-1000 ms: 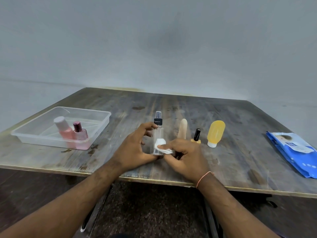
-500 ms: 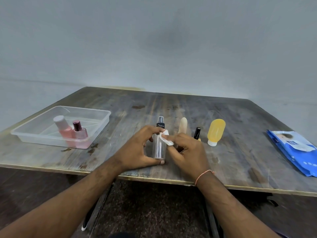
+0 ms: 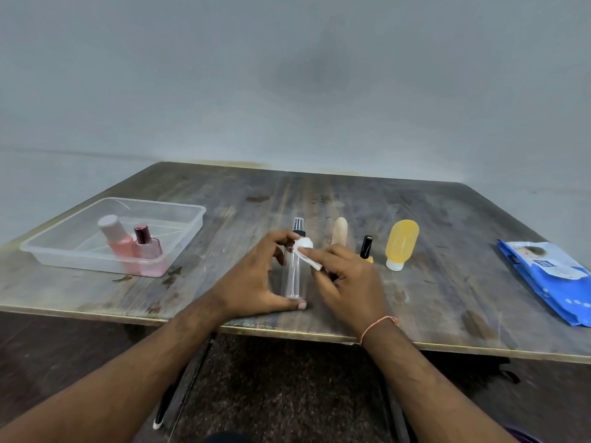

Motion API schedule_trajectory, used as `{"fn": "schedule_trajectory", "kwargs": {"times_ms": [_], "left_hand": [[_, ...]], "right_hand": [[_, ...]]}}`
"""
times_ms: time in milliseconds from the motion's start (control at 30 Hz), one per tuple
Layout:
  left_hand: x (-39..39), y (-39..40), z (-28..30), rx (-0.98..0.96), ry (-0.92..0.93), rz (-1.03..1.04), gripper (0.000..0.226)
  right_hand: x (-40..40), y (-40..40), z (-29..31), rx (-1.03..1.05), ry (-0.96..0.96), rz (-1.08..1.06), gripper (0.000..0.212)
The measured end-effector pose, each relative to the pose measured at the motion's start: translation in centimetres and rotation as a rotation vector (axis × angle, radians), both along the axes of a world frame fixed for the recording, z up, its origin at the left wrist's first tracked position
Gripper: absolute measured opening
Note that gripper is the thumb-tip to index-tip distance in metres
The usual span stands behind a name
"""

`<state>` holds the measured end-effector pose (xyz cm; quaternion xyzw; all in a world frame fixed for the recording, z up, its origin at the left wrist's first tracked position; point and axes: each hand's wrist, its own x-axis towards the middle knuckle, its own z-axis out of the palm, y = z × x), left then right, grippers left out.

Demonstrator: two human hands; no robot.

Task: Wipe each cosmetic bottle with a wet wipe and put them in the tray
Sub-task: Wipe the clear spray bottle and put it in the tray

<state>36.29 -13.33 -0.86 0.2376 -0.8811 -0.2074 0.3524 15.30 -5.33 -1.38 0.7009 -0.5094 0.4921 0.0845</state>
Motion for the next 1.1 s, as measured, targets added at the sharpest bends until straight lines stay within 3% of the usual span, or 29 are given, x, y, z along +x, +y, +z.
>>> {"fn": "schedule_trajectory", "kwargs": {"times_ms": [100,233,500,633,900,1100], "left_hand": [[0.0,0.0,-0.2,0.014,0.018,0.008,0.115],[0.0,0.1,-0.1,-0.023,0.031,0.04,0.105],[-0.2,-0.8,-0.3,0.078,0.069,0.008,0.095],[-0.4,-1.1,-0.3,0.159,0.053,-0.02,0.094],[-0.2,-0.3,0.0,0.179,0.059,-0.049,0.099],[-0.2,0.2,0.0,0.077,0.139,0.002,0.095]], "right_hand": [[0.1,0.0,0.2,-0.011,-0.011,-0.005,0.051],[0.0,0.2,0.3,-0.037,-0.034,0.014,0.052],[0.7,0.9,0.3,0.049,0.126,0.129,0.022],[0.7,1.0,0.3,0.084,0.128,0.172,0.017],[0.2,0.1,0.0,0.041,0.074,-0.005,0.039],[0.3,0.1,0.2,0.047,0.051,0.008,0.05]]}}
